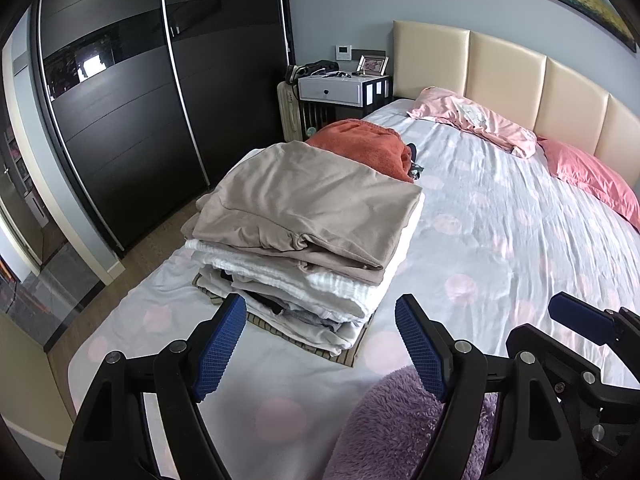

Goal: Fold clothes

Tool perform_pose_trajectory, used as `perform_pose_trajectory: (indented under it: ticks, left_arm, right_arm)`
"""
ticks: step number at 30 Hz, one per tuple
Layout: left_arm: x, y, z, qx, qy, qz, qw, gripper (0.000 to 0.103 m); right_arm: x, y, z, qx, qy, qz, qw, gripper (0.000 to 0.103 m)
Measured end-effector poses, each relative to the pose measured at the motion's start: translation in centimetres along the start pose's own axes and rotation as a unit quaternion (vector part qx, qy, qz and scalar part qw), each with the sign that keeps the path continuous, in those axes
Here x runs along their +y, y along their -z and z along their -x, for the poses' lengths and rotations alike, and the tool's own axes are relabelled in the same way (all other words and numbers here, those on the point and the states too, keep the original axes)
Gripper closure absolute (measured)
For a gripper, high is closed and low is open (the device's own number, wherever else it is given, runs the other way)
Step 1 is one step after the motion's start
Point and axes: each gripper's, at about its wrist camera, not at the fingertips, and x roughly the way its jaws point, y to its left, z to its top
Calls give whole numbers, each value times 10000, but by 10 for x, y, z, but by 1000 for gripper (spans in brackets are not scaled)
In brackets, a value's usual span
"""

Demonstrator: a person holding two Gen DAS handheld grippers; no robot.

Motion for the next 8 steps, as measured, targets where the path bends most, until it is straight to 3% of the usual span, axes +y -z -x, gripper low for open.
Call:
perform_pose_trajectory:
  ticks: [8]
  left_arm:
    - [-3,1,5,-67,26,-47,10000,25]
  right_arm:
    - [-2,2,2,19,-3,-41,10000,47]
